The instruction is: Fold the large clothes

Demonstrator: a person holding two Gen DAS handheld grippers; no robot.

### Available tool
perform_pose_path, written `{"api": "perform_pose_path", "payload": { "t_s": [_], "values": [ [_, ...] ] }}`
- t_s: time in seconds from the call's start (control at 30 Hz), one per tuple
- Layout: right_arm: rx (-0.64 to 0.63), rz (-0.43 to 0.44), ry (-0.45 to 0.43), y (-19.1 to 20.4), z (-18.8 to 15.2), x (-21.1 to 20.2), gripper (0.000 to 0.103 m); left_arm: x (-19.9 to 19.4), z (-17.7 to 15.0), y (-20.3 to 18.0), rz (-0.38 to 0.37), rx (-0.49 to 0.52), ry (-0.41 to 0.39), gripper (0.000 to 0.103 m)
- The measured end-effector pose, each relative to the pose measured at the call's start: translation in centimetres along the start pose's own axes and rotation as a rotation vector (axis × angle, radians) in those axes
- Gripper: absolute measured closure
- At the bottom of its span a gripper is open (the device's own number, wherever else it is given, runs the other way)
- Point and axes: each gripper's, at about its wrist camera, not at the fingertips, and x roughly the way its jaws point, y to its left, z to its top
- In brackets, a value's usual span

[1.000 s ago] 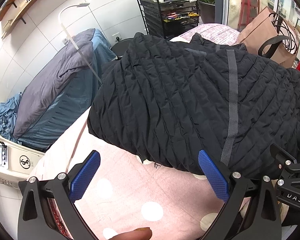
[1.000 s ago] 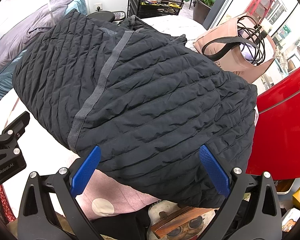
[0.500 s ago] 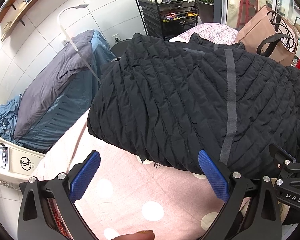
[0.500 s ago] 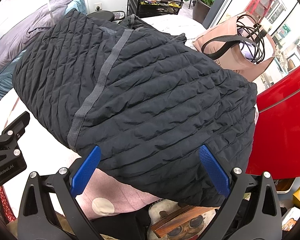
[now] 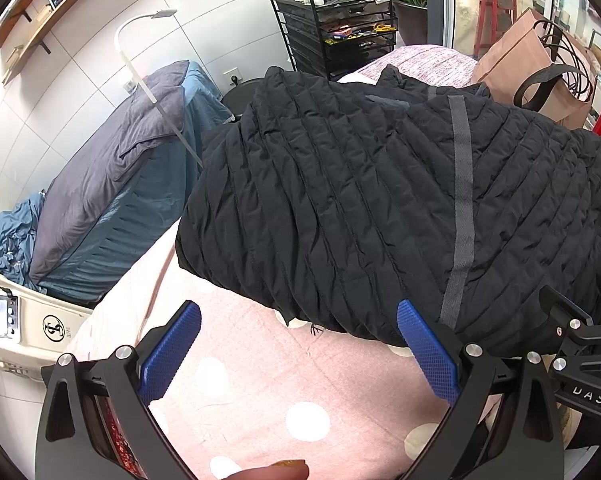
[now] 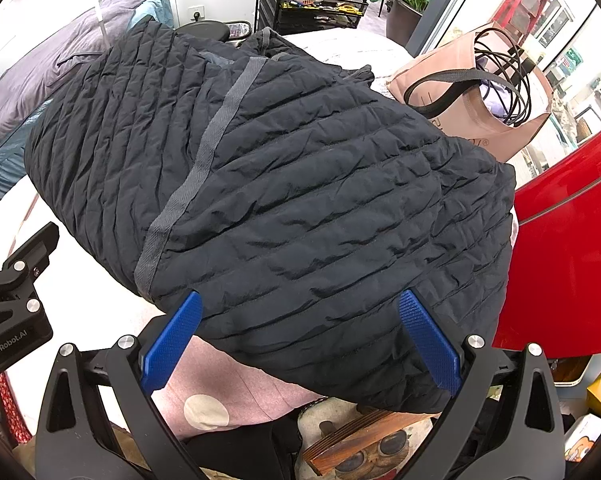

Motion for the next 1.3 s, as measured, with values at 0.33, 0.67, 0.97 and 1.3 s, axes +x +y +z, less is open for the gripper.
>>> {"api": "perform_pose_path", "payload": {
  "t_s": [0.33, 0.67, 0.97, 1.3],
  "values": [
    [0.001, 0.0, 0.0, 0.0, 0.0, 0.0, 0.006, -0.1, -0.1, 0.3, -0.048, -0.013, -0.012, 0.006],
    [0.011, -0.004, 0.002, -0.4, -0.1, 0.1, 0.006, -0.6, -0.6, 0.7, -0.124, -0.058, -0.089, 0.006],
    [0.012, -0.004, 0.003, -0.3, -0.2, 0.1, 0.006, -0.4, -0.4, 0.3, -0.088, -0.043, -0.058, 0.006],
    [0.014, -0.004, 0.003, -0.3, -0.3, 0.1, 0.006, 0.1, -0.2, -0.6, 0.009, 0.009, 0.004, 0.006]
  ]
}}
